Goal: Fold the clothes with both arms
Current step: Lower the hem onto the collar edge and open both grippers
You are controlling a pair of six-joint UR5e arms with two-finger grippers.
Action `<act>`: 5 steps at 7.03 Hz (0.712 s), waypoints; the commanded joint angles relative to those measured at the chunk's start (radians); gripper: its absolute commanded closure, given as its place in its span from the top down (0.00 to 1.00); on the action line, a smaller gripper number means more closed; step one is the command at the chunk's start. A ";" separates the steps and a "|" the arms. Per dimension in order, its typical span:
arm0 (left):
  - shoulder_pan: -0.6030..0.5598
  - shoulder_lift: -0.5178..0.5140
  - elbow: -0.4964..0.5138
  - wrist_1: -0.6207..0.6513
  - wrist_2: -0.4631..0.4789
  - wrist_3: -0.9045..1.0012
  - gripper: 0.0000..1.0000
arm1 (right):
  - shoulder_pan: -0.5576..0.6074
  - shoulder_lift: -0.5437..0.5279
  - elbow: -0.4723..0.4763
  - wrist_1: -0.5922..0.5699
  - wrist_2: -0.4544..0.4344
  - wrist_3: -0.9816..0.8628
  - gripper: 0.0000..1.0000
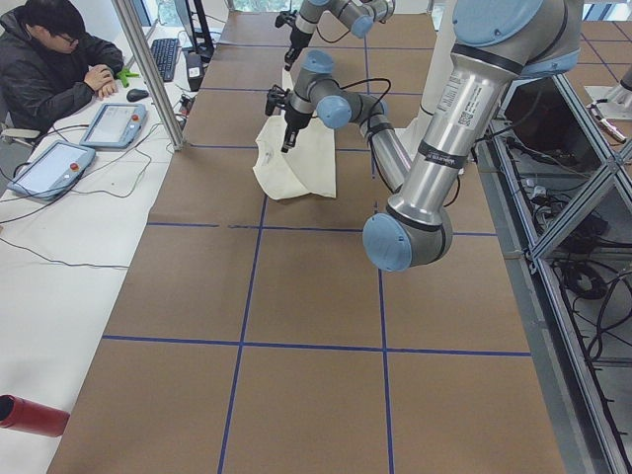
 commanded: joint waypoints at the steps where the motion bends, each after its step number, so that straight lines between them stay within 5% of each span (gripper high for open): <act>1: -0.002 -0.059 0.227 -0.139 0.057 0.000 0.00 | 0.018 0.097 -0.267 0.145 -0.007 -0.016 0.00; 3: 0.001 -0.095 0.364 -0.241 0.062 0.003 0.00 | 0.010 0.159 -0.421 0.215 -0.009 -0.016 0.00; 5: 0.007 -0.105 0.422 -0.274 0.062 0.003 0.00 | -0.008 0.153 -0.451 0.250 -0.009 -0.017 0.00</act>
